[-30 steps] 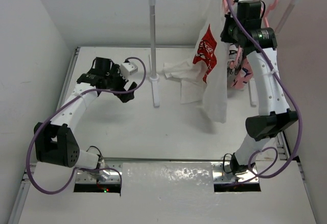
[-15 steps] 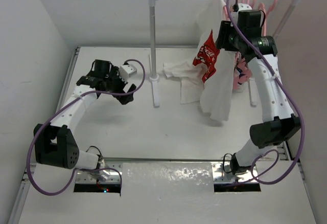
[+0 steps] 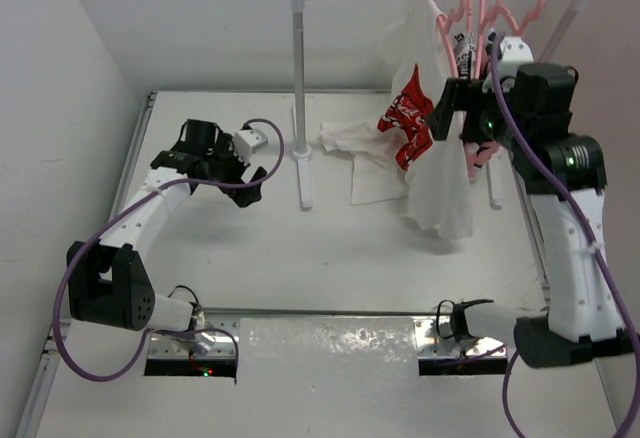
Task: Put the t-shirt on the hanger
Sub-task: Reset both arms
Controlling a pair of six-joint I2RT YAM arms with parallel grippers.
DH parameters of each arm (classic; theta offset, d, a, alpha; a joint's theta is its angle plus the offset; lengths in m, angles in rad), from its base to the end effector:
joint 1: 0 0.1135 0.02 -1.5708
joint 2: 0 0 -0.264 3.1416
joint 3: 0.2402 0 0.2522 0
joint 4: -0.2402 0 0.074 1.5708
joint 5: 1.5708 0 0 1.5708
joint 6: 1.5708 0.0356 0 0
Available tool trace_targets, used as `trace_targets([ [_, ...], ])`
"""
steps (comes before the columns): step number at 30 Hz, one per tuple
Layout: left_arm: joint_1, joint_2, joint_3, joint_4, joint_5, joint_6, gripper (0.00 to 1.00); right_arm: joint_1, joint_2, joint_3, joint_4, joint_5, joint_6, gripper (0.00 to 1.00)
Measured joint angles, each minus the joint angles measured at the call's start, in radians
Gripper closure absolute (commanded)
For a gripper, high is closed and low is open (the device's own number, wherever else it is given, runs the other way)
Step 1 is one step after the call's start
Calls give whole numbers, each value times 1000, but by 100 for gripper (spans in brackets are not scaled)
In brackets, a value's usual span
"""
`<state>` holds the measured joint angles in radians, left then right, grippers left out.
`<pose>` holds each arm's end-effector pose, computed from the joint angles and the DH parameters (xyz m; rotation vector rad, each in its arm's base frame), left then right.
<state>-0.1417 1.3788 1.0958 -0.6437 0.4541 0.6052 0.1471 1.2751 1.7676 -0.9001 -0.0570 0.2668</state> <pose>0.2802 -0.0557 0.2771 1.0457 2.1625 -0.3550 0.2283 0.0359 0.4913 0.0819 1.9905 0.3246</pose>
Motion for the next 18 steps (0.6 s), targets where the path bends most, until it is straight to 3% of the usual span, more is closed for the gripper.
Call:
trace_targets([
  [3,3,-3,-24,6,-9,-13,0,0,-150,-157,4,-16,-13,1],
  [9,20,-90,-136,40,-64,-41,0,1,-465,-639,-27,-34,5,1],
  [18,42,-282,-385,135,-259,-57,0,1,-640,-1299,51,-3,175,1],
])
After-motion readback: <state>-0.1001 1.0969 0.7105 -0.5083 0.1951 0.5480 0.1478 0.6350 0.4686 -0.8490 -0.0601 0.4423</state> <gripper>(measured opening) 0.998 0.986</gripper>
